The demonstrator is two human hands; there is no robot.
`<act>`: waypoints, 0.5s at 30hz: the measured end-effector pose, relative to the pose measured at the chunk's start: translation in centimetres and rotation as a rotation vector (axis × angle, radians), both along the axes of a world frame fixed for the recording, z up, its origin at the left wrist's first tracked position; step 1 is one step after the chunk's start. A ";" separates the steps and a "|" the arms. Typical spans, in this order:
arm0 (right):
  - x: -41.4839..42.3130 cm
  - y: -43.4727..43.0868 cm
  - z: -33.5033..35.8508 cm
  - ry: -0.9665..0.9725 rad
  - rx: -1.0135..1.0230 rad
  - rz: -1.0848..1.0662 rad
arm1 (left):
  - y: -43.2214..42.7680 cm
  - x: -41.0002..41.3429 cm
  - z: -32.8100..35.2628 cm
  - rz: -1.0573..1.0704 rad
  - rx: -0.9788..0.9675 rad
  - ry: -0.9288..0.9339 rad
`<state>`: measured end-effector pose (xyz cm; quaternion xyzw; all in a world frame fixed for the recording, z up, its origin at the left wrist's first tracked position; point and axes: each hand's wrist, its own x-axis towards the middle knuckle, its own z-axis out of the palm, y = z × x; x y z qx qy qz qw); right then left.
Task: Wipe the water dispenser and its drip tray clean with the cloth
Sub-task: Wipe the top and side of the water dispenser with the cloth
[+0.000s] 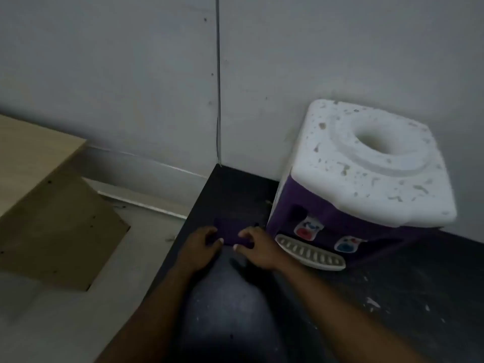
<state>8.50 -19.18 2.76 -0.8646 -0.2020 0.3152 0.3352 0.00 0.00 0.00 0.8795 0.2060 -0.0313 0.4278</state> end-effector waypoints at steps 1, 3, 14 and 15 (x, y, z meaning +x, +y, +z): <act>0.2 -0.1 -0.8 0.060 -0.025 -0.053 | 0.1 -0.1 -0.5 -0.014 0.008 -0.026; 0.4 -0.2 -1.5 0.149 -0.096 -0.136 | 0.4 -0.2 -1.7 -0.071 0.098 -0.041; 1.3 1.5 -3.5 0.367 -0.015 -0.461 | 0.2 -0.4 -7.5 -0.174 0.413 0.255; 1.4 1.7 -3.5 0.403 0.016 -0.512 | 0.2 -0.3 -7.7 -0.176 0.434 0.244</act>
